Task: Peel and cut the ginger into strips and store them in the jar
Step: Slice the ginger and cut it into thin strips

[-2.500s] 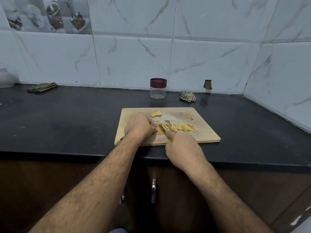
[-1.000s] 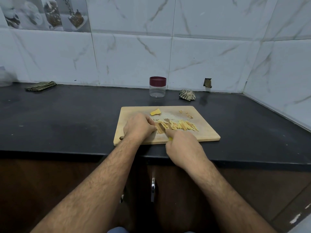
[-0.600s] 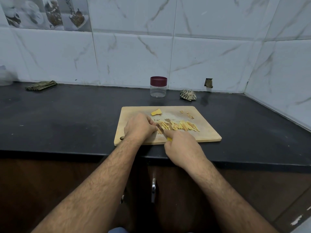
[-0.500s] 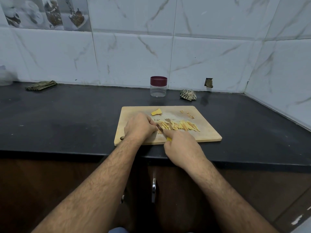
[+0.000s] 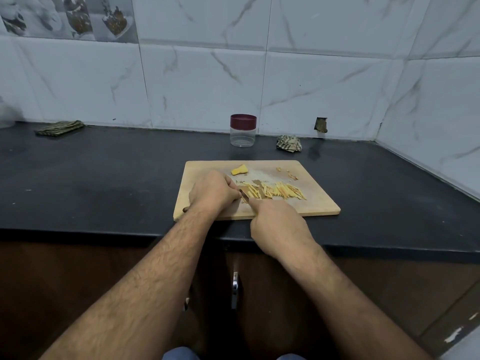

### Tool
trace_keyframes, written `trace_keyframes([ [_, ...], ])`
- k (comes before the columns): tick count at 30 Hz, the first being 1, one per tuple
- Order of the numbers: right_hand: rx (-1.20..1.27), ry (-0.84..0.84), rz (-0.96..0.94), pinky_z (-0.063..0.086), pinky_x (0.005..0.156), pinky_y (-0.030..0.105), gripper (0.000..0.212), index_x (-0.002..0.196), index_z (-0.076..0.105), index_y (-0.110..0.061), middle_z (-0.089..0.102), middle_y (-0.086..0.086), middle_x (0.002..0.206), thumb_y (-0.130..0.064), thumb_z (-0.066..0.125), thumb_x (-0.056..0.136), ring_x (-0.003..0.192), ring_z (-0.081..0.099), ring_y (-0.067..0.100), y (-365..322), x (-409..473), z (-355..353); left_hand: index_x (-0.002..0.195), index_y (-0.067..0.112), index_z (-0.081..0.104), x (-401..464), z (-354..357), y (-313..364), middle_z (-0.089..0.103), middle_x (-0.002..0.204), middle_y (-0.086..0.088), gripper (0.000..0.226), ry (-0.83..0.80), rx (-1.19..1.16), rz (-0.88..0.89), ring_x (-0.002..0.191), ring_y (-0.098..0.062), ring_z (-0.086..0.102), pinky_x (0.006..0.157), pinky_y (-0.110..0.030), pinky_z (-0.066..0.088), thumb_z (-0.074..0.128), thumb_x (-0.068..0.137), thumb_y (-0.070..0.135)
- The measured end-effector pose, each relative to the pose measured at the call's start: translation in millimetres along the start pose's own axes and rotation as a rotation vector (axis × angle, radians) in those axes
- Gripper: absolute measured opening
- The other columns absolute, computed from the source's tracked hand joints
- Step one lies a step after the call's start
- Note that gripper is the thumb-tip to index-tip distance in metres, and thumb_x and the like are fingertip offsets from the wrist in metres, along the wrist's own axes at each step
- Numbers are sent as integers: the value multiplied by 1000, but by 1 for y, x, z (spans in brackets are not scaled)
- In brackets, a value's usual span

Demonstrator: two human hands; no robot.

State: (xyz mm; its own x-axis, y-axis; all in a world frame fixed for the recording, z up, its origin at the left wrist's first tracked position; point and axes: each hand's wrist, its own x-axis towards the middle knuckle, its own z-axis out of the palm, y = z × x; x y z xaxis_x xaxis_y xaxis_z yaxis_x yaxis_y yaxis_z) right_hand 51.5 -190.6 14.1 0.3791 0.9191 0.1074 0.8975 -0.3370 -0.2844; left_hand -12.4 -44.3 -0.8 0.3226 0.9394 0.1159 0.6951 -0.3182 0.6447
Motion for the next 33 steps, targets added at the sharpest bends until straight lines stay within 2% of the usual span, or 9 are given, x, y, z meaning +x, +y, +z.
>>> trace_keyframes([
  [3,-29,-17,1,48,67,33,54,142,43,-32,55,1,96,-9,42,94,86,53,20,8,-13,1,68,30,71,0,-1,0,67,85,18,14,-1,1,1,87,-9,59,63,-27,39,76,82,34],
  [8,-12,-5,20,50,70,32,58,148,38,-35,59,1,104,-11,42,95,92,55,20,7,-15,-1,67,30,71,1,-1,-1,64,78,19,16,-6,-1,5,83,-7,57,62,-27,39,76,82,32],
  [14,41,12,68,53,88,36,50,143,46,-31,59,4,130,-13,42,97,115,56,23,4,-7,-5,69,29,71,4,-2,-1,67,81,19,15,-49,-18,-3,82,-5,57,61,-26,39,76,83,31],
  [17,78,9,82,51,93,35,52,147,42,-31,56,3,137,-15,42,98,121,53,22,5,-8,-8,70,27,73,9,-5,-1,69,81,16,14,-92,-28,-12,86,-8,61,69,-28,48,76,83,29],
  [20,82,22,91,52,92,37,53,146,44,-31,56,4,136,-13,41,96,119,54,23,9,-7,-11,67,26,72,12,-6,-1,70,84,16,16,-100,-23,-20,88,-8,62,77,-31,53,75,82,28],
  [26,86,33,80,51,94,37,53,148,41,-33,55,2,139,-16,42,97,121,53,22,10,-10,-14,70,25,73,11,-5,-1,70,83,16,13,-81,-4,-13,87,-8,61,75,-30,53,75,82,29],
  [33,69,0,80,52,93,38,50,144,46,-30,57,3,135,-13,43,96,119,54,23,5,-8,-10,68,26,72,9,-5,-1,69,82,18,15,-66,1,0,85,-5,60,68,-27,48,75,83,28],
])
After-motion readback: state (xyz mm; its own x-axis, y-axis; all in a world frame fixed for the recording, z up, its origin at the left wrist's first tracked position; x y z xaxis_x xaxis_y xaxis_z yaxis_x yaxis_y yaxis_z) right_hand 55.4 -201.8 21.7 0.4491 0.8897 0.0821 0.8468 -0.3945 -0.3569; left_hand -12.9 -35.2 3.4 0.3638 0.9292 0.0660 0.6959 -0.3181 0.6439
